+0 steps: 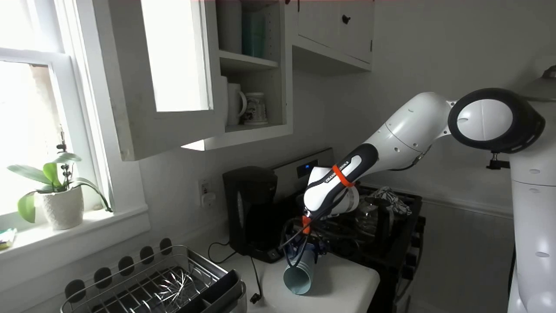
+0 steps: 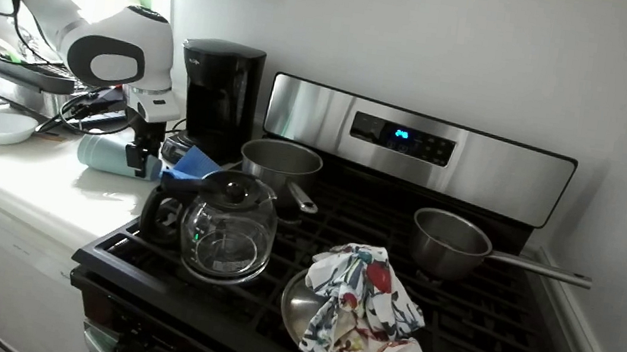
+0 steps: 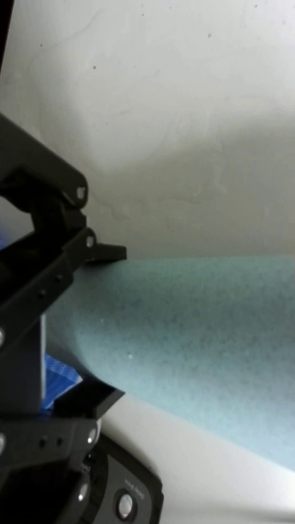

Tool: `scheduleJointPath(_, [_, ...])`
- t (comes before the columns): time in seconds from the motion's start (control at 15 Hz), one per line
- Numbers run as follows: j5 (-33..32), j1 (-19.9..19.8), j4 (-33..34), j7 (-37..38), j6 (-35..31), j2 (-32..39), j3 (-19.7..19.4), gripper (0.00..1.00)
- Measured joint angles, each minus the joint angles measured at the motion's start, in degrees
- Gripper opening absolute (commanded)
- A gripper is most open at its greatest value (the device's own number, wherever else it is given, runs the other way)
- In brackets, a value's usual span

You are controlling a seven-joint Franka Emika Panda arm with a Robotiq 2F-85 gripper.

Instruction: Stack up the three grey cups and then turn them over

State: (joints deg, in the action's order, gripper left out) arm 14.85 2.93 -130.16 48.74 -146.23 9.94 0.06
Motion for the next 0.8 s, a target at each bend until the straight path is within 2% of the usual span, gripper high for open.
scheduleJointPath(0.8, [-2.4, 0.0, -0.1, 0.0, 0.0, -1.6, -0.8, 0.45])
